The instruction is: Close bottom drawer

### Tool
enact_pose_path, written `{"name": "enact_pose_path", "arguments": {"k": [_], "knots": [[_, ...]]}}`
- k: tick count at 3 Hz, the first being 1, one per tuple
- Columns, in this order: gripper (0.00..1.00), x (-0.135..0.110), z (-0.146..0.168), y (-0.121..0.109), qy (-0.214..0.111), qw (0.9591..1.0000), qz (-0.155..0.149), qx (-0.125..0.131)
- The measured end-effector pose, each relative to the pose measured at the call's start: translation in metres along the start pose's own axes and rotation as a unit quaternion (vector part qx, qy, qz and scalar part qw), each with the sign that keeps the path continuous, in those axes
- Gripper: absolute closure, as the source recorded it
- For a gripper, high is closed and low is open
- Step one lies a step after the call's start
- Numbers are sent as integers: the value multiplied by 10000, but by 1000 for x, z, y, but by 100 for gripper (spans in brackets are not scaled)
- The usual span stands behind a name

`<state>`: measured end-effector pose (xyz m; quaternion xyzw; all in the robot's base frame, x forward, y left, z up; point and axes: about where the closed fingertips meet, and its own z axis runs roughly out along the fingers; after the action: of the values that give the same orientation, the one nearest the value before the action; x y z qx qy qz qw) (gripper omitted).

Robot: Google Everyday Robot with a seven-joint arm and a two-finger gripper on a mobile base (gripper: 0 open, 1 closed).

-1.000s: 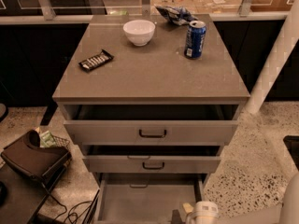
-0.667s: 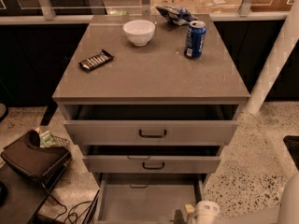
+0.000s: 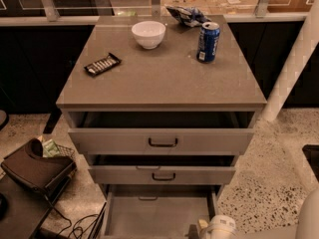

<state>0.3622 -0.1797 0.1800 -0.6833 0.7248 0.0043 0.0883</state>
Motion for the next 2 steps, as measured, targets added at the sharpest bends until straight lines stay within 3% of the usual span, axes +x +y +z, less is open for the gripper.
{"name": "enact_pose_path", "arguments": {"k": [1, 2], "knots": [[16, -4, 5, 3, -111, 9999, 59, 35], [41, -4, 6, 5, -114, 9999, 59, 26]]}}
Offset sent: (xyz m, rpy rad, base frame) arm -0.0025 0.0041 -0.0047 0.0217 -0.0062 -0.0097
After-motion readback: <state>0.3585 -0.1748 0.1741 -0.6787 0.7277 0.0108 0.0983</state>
